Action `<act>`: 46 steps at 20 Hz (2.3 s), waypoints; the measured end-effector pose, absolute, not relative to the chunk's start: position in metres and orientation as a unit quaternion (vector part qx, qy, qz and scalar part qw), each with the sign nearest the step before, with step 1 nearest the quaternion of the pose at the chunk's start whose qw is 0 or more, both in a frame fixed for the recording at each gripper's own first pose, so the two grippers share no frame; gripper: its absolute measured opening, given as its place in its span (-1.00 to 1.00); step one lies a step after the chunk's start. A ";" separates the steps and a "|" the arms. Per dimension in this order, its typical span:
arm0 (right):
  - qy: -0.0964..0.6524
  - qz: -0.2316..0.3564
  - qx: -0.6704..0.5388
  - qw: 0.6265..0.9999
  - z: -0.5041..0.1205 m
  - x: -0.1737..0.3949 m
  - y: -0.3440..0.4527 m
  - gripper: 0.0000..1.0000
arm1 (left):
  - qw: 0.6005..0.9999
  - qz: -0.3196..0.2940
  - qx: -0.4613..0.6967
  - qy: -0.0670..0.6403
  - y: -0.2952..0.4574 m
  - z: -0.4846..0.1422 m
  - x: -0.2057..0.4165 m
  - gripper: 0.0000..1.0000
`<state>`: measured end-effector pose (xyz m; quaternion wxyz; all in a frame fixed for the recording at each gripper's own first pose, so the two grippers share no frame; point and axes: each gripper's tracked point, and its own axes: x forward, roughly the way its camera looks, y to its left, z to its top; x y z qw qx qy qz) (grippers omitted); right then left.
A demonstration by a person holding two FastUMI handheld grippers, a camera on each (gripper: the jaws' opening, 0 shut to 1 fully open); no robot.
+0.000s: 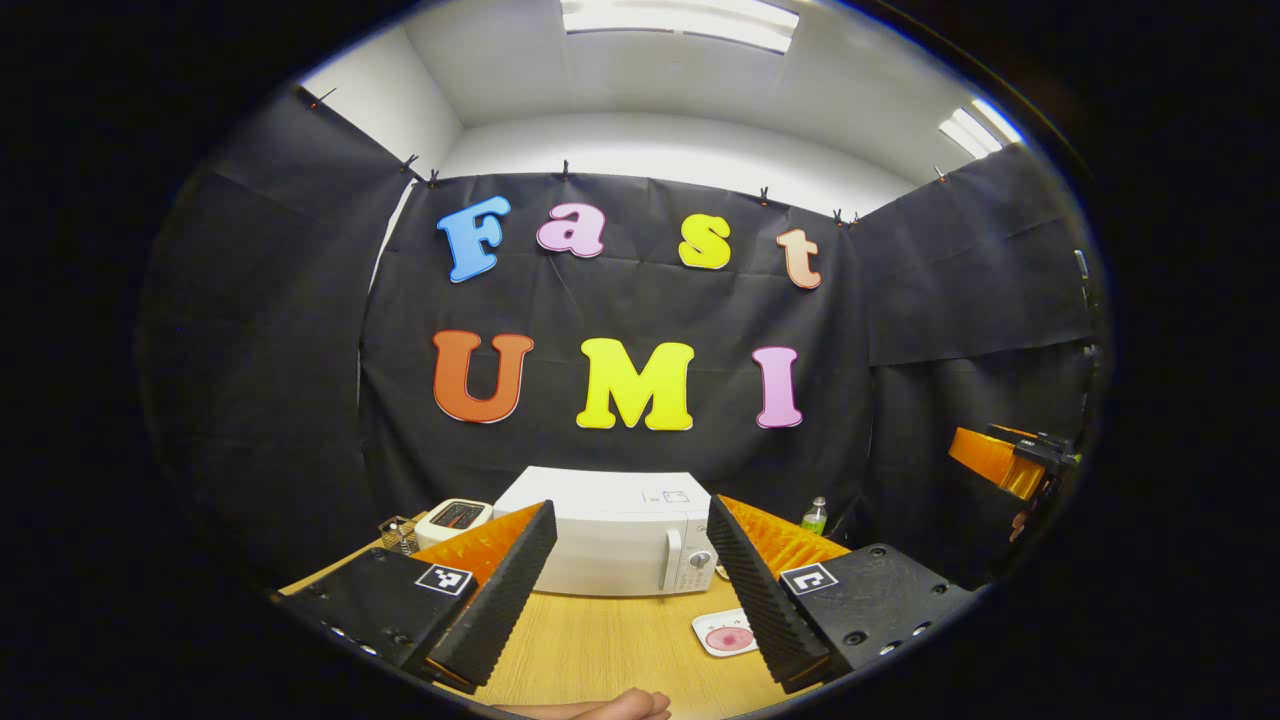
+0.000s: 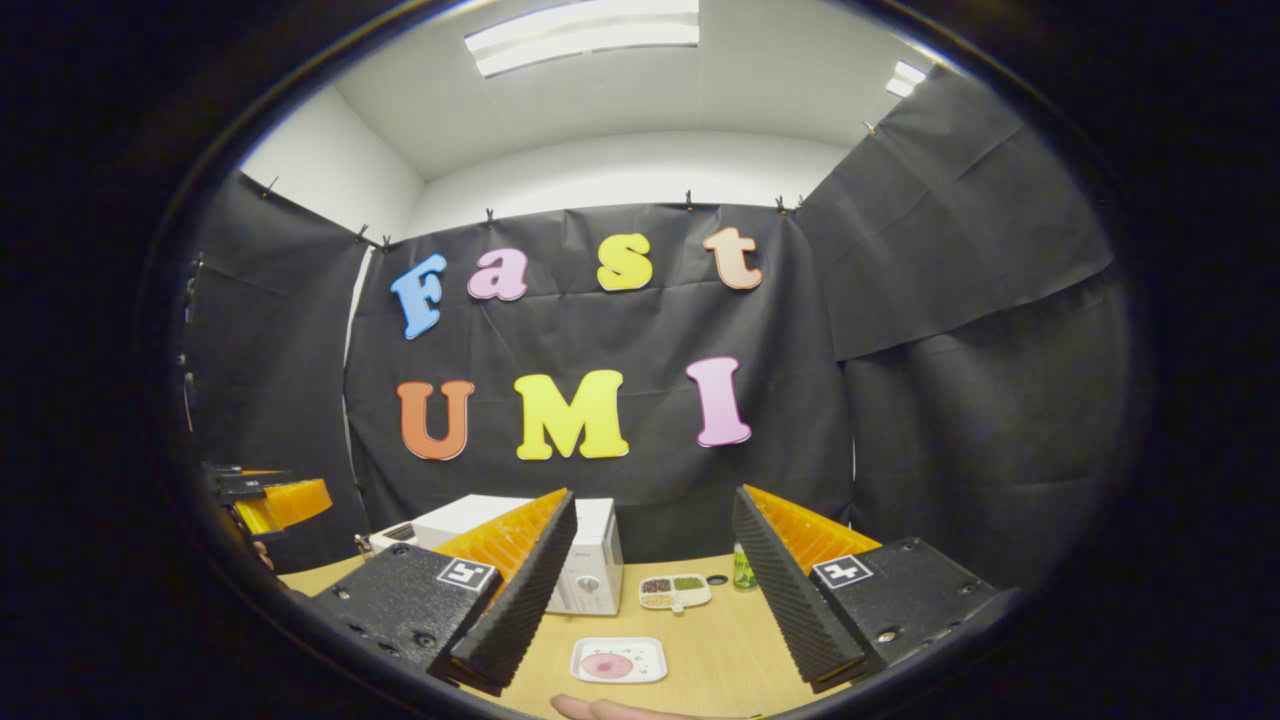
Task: Open the microwave oven with the left hand, put the food in, and close the microwave oven.
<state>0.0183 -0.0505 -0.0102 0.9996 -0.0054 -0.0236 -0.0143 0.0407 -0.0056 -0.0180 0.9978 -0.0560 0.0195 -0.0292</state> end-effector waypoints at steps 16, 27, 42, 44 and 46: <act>0.002 -0.054 0.004 0.999 -0.079 0.076 -0.141 1.00 | 0.988 -0.058 -0.072 0.127 -0.090 -0.198 0.249 0.89; 0.032 -0.061 0.013 0.998 -0.118 0.099 -0.183 0.99 | 0.987 -0.022 -0.037 0.155 -0.107 -0.299 0.333 0.48; 0.040 -0.050 0.016 0.998 -0.160 0.119 -0.202 0.99 | 0.989 -0.003 -0.048 0.142 -0.116 -0.307 0.334 -0.55; 0.048 -0.049 0.020 0.997 -0.167 0.119 -0.205 0.99 | 0.991 -0.004 -0.047 0.129 -0.116 -0.306 0.325 -0.72; 0.056 -0.049 0.022 0.997 -0.173 0.120 -0.207 0.99 | 0.992 0.003 -0.031 0.123 -0.115 -0.305 0.331 -1.00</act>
